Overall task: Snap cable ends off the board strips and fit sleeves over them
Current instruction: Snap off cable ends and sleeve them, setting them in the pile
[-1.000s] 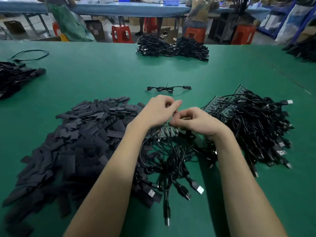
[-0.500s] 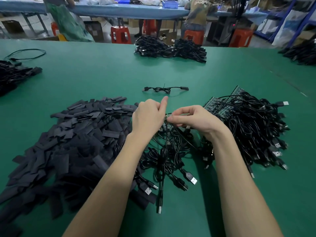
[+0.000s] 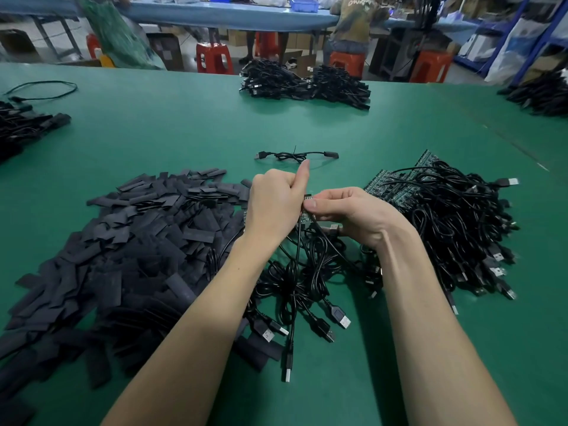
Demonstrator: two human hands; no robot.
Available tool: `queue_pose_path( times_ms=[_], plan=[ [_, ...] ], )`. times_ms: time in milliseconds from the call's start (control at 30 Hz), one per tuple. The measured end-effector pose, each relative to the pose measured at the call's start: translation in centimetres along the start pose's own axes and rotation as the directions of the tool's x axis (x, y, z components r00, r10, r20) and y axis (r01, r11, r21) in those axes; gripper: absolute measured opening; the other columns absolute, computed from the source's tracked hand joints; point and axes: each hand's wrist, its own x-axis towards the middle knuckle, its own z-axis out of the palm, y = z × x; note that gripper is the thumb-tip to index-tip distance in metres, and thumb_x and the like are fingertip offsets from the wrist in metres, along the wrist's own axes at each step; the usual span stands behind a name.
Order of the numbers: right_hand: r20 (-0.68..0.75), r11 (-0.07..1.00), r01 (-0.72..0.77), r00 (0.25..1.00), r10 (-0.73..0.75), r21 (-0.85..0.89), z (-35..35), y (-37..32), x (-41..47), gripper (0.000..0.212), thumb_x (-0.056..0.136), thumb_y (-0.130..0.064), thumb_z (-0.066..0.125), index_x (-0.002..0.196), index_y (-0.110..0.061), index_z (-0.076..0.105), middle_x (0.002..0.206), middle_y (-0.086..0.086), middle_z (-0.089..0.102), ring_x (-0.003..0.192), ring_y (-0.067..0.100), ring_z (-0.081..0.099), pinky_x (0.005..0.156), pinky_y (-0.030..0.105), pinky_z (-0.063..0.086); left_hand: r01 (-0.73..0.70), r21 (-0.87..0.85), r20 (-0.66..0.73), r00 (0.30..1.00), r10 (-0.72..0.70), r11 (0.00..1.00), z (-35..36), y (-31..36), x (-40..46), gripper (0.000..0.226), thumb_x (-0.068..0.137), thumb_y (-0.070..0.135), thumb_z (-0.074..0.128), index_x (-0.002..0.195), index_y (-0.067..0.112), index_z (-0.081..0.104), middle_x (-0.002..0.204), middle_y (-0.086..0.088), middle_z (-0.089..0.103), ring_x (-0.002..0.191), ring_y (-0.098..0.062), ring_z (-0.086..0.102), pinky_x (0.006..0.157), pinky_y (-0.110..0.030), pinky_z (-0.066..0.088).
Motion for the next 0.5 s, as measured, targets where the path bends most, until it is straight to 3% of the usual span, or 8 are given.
queue_pose_path(
  times_ms=[67,167,267,367,433,500],
  plan=[
    [0.03,0.999,-0.014,0.999,0.013,0.034,0.2,-0.1,-0.1,0.011,0.064,-0.027,0.082,0.067,-0.019,0.076,0.066,-0.008,0.067,0.059,0.003,0.058,0.064,0.023,0.046,0.009,-0.061,-0.007,1.0,-0.009,0.998,0.0,0.0,0.1,0.071,0.104,0.042,0.049,0.046,0.001,0.046,0.041,-0.009,0.046,0.045,-0.025,0.042,0.06,-0.037,0.041],
    [0.049,0.997,-0.039,0.998,0.036,0.062,0.6,-0.5,-0.5,0.009,0.072,-0.029,0.078,0.073,-0.021,0.074,0.062,-0.011,0.059,0.057,0.004,0.053,0.085,0.034,0.041,0.053,-0.129,0.027,0.998,-0.05,0.99,-0.2,-0.4,0.4,0.073,0.103,0.043,0.051,0.043,0.002,0.045,0.036,0.001,0.047,0.039,-0.014,0.043,0.052,-0.023,0.038],
    [-0.104,0.991,-0.038,0.994,0.024,-0.128,-0.1,-1.8,-1.4,0.018,0.063,-0.043,0.083,0.074,-0.03,0.076,0.081,-0.01,0.073,0.073,0.001,0.066,0.097,0.044,0.042,0.125,-0.007,0.149,0.981,-0.123,0.992,-0.3,-1.4,0.0,0.073,0.103,0.049,0.047,0.047,0.003,0.057,0.038,0.012,0.053,0.039,-0.01,0.048,0.052,-0.027,0.04],
    [-0.247,0.993,0.106,0.962,-0.115,-0.052,-1.4,-2.9,-2.1,0.03,0.058,-0.042,0.087,0.081,-0.027,0.075,0.087,-0.005,0.076,0.08,0.006,0.071,0.093,0.041,0.049,0.14,0.076,0.268,0.951,-0.155,0.987,0.3,-2.3,-0.5,0.068,0.104,0.05,0.044,0.055,0.011,0.071,0.04,0.012,0.057,0.041,-0.006,0.051,0.05,-0.016,0.04],
    [-0.37,0.976,0.22,0.906,-0.204,0.0,-1.5,-3.1,-2.1,0.027,0.066,-0.035,0.088,0.085,-0.023,0.073,0.081,-0.006,0.075,0.074,0.006,0.07,0.085,0.033,0.053,0.174,-0.001,0.327,0.931,-0.164,0.985,0.8,-2.1,-1.1,0.061,0.104,0.048,0.045,0.057,0.018,0.07,0.051,0.008,0.066,0.045,-0.001,0.058,0.056,-0.012,0.042],
    [-0.486,0.966,0.259,0.842,-0.234,-0.016,-1.2,-2.9,-1.6,0.021,0.075,-0.029,0.087,0.088,-0.022,0.072,0.077,-0.008,0.075,0.07,0.005,0.068,0.076,0.025,0.054,0.179,-0.124,0.3,0.944,-0.135,0.976,1.1,-1.8,-1.6,0.049,0.104,0.043,0.046,0.067,0.021,0.069,0.065,0.008,0.072,0.062,-0.005,0.067,0.071,-0.025,0.052]
  ],
)
